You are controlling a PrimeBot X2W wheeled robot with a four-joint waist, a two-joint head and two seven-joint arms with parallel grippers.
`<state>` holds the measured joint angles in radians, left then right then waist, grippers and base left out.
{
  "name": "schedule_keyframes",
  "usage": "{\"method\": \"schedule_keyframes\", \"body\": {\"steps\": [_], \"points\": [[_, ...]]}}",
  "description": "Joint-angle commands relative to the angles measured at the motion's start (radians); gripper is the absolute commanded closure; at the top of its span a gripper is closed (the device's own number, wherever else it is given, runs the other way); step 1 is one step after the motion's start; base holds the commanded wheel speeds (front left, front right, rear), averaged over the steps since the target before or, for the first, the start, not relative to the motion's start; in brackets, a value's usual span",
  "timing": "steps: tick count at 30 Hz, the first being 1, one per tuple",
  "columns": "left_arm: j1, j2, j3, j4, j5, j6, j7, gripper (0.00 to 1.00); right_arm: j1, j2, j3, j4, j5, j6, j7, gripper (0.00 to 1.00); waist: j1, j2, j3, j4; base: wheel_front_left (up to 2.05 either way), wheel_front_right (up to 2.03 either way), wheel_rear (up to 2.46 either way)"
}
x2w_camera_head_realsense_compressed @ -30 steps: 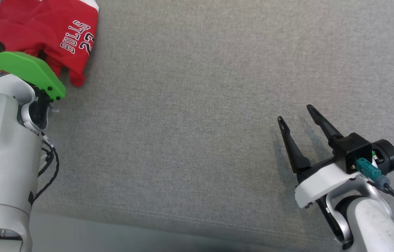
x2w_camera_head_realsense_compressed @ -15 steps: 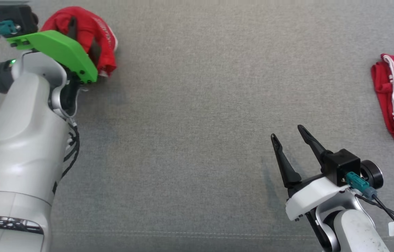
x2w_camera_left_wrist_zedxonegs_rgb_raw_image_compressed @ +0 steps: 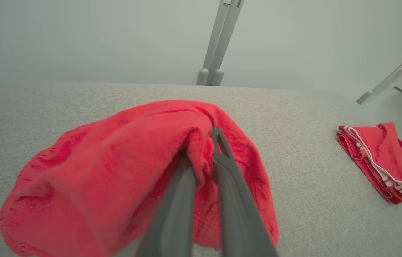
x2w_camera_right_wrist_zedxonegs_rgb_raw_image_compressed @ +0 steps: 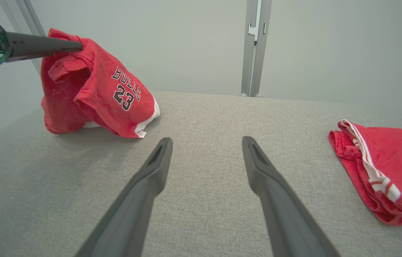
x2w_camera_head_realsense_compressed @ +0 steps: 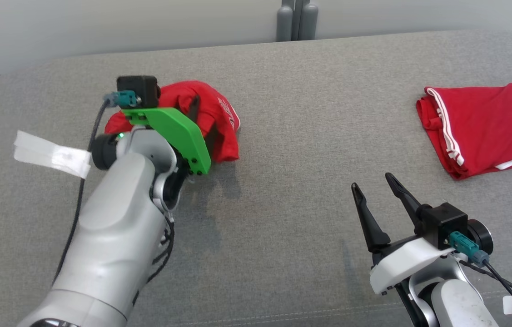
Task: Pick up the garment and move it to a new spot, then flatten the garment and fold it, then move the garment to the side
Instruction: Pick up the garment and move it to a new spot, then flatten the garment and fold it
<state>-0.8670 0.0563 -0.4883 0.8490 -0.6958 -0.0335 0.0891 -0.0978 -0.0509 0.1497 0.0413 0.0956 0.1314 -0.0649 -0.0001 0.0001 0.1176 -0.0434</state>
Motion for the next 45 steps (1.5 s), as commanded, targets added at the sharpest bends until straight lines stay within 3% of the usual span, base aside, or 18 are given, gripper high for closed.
{"method": "schedule_keyframes", "body": {"steps": [1, 5, 10, 21, 22, 23, 24, 31, 40, 45], "points": [[0.045, -0.003, -0.033, -0.028, -0.014, 0.000, 0.011, 1.00, 0.012, 0.000, -0.004, 0.002, 0.006, -0.002, -0.008, 0.00, 0.0001, -0.0001, -0.019, -0.025, 0.00, 0.00, 0.00], [0.105, -0.005, -0.123, -0.093, -0.032, 0.005, 0.043, 1.00, 0.010, 0.000, -0.010, -0.002, 0.007, -0.002, -0.009, 0.00, 0.0001, -0.0001, -0.017, -0.031, 0.00, 0.00, 0.00], [0.183, -0.003, -0.243, -0.203, -0.029, 0.046, 0.074, 1.00, 0.011, 0.000, -0.026, -0.006, 0.005, -0.002, -0.013, 0.00, 0.0001, -0.0001, -0.009, -0.024, 0.00, 0.00, 0.00], [0.332, -0.002, -0.340, -0.328, -0.050, 0.080, 0.126, 1.00, 0.013, 0.000, -0.029, -0.005, 0.018, -0.002, -0.021, 0.00, 0.0001, -0.0001, -0.003, 0.001, 0.00, 0.00, 0.00], [0.339, -0.002, -0.343, -0.333, -0.054, 0.079, 0.130, 0.95, 0.012, 0.000, -0.028, -0.006, 0.020, -0.002, -0.022, 0.00, 0.0001, -0.0001, -0.002, 0.003, 0.00, 0.00, 0.00], [0.344, 0.000, -0.347, -0.336, -0.058, 0.078, 0.140, 0.54, 0.010, 0.000, -0.028, -0.005, 0.021, -0.002, -0.022, 0.00, 0.0001, -0.0001, -0.002, 0.004, 0.00, 0.00, 0.00], [0.348, 0.002, -0.348, -0.339, -0.062, 0.079, 0.148, 0.00, 0.009, 0.000, -0.029, -0.005, 0.021, -0.002, -0.022, 0.00, 0.0001, -0.0001, -0.002, 0.005, 0.00, 0.00, 0.00], [0.311, 0.057, -0.318, -0.407, -0.102, 0.107, 0.256, 0.00, 0.009, 0.000, -0.040, -0.003, 0.025, -0.002, -0.025, 0.00, 0.0001, -0.0001, 0.000, 0.003, 0.00, 0.00, 0.00], [0.184, 0.213, -0.238, -0.564, -0.083, 0.201, 0.409, 0.00, -0.005, 0.000, -0.029, -0.001, 0.037, -0.002, -0.034, 0.00, 0.0001, -0.0001, 0.039, -0.033, 0.00, 0.00, 0.00], [0.083, 0.292, -0.247, -0.546, -0.044, 0.236, 0.533, 0.00, -0.026, 0.000, -0.019, -0.001, 0.032, -0.002, -0.037, 0.00, 0.0001, -0.0001, 0.090, -0.072, 0.00, 0.00, 0.00]]}}
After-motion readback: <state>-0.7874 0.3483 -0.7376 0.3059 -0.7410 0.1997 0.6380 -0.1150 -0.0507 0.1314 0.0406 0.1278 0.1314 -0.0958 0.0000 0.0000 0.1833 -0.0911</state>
